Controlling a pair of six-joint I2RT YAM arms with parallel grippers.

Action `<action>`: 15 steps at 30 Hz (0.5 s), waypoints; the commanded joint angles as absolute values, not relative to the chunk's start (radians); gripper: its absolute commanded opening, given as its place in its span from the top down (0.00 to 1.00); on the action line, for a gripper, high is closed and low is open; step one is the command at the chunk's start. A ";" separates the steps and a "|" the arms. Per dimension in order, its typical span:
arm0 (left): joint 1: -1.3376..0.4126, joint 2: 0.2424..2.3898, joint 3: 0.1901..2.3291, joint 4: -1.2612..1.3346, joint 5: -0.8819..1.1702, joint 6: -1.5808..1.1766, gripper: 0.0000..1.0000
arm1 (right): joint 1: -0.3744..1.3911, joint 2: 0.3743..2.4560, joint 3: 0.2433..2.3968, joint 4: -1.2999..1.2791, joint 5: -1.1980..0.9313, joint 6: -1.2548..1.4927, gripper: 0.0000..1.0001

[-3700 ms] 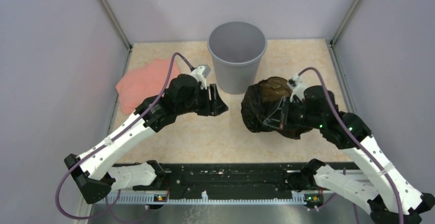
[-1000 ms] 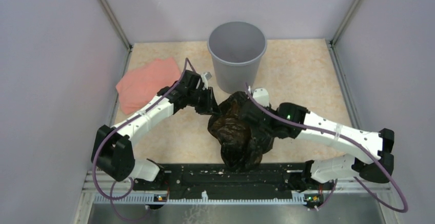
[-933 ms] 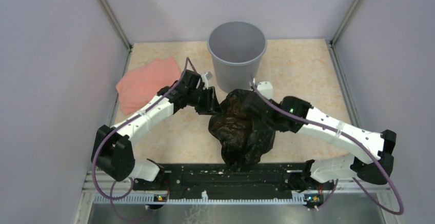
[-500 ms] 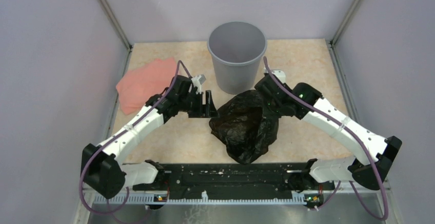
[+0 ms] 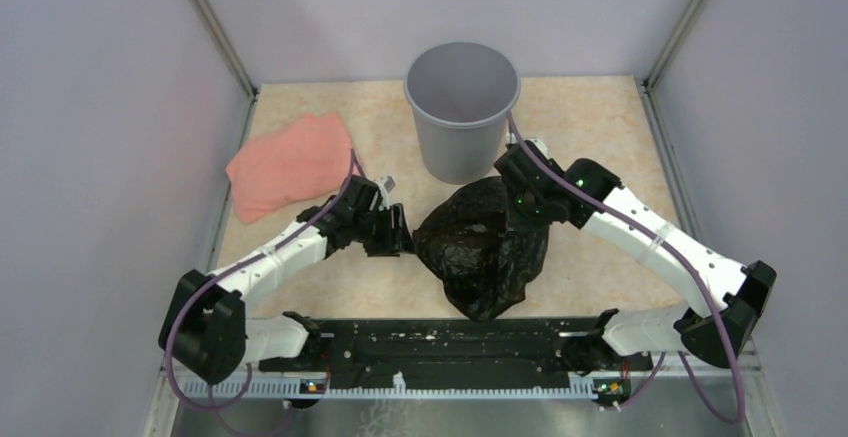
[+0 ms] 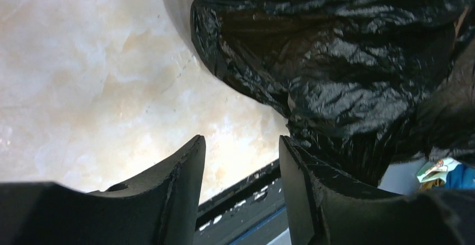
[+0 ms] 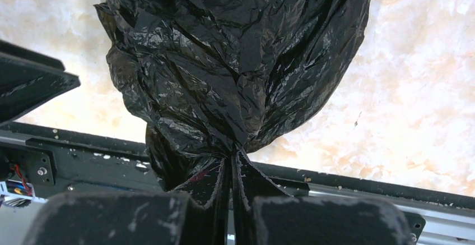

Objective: Put the trash bags into the trash bin

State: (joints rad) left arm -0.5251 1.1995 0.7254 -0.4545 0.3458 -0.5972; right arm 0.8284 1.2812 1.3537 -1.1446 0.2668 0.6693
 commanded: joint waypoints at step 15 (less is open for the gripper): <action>-0.714 1.550 0.929 -0.423 -0.114 -0.676 0.51 | 0.816 1.214 1.326 -1.106 0.227 0.643 1.00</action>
State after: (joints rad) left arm -0.6807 1.5089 0.8692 -0.4030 0.0452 -0.6540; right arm 0.8280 1.2621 1.3334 -1.1225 0.2291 0.6540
